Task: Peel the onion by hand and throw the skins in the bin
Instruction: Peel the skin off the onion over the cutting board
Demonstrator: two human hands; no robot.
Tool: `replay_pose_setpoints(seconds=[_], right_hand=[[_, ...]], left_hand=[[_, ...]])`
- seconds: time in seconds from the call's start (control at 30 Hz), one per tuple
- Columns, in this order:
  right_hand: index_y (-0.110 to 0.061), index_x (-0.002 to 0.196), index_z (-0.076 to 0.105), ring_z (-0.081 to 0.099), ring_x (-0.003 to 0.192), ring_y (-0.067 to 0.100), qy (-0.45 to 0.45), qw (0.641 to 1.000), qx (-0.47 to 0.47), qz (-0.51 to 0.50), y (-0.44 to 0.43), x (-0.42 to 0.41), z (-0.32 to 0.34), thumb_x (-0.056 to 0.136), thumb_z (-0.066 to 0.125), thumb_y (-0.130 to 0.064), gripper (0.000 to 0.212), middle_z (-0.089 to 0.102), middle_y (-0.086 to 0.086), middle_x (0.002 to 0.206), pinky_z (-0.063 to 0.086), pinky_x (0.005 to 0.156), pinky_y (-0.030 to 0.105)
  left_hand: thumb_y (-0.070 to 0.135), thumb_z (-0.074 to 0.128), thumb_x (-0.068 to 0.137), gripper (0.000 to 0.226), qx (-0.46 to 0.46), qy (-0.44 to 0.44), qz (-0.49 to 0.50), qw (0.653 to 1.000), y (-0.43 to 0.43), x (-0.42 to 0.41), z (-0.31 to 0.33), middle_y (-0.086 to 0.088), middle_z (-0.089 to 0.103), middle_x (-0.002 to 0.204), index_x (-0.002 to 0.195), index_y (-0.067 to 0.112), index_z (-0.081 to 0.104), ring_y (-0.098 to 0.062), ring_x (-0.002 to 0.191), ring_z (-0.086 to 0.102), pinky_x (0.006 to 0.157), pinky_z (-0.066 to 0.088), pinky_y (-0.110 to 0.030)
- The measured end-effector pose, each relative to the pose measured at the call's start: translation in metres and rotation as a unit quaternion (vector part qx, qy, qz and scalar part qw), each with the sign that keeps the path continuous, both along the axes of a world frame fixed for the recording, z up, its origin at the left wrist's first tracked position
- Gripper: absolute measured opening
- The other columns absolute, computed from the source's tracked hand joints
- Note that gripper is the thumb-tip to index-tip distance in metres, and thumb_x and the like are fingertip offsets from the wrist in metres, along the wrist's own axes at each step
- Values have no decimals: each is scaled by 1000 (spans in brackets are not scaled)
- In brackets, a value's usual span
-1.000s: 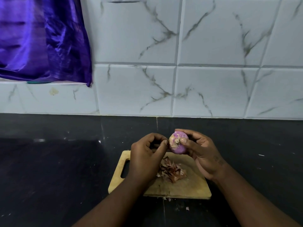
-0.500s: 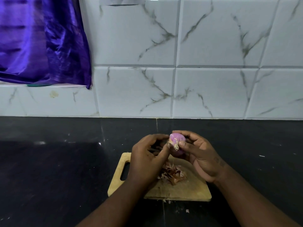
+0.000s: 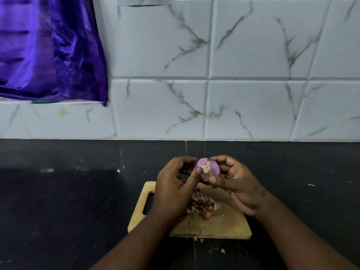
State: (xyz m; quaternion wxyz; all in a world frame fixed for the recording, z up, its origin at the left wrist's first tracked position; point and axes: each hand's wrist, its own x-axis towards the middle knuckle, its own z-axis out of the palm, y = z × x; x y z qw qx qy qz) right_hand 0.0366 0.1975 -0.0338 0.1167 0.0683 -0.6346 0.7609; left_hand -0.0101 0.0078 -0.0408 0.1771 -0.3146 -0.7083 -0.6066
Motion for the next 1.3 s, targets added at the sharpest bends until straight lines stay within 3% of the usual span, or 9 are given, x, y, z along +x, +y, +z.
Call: replay_pose_setpoints(seconds=[0.27,0.47,0.8,1.13,1.3], right_hand=[[-12,128,71,73,101,28,4,1000,-13,11,-4,3,3,87,72,-7,41,74,18,126,58,72,30],[-7,124,73,76,102,31,1,1000,-15,6,-4,6,5,82,75,-7,43,75,19,123,64,77,34],[-9,119,76,78,97,28,-2,1000,18,-14,-4,8,4,78,77,-12,42,78,17,116,63,71,32],[-9,119,76,77,94,28,-1,999,35,-23,-5,6,2,78,78,-14,42,78,19,113,64,74,34],[-10,119,76,78,98,31,-11,1000,14,-23,-6,4,2,79,77,-13,40,78,17,115,64,74,37]], left_hand=[[13,81,91,21,-45,130,46,989,-2,-4,-3,9,73,110,111,17,82,-7,101,72,81,62,-22],[9,83,89,18,-59,154,55,985,-2,-4,-3,8,77,102,106,16,84,-3,94,73,78,61,-18],[11,82,89,21,-69,141,32,987,-4,-7,-4,9,76,102,108,18,84,-3,95,72,78,63,-26],[3,82,87,15,-57,114,35,991,-2,-5,-4,10,76,93,96,15,82,-8,88,73,76,62,-23],[9,79,92,13,-43,67,47,996,-1,-4,-3,14,76,95,99,20,81,-4,91,73,78,62,-23]])
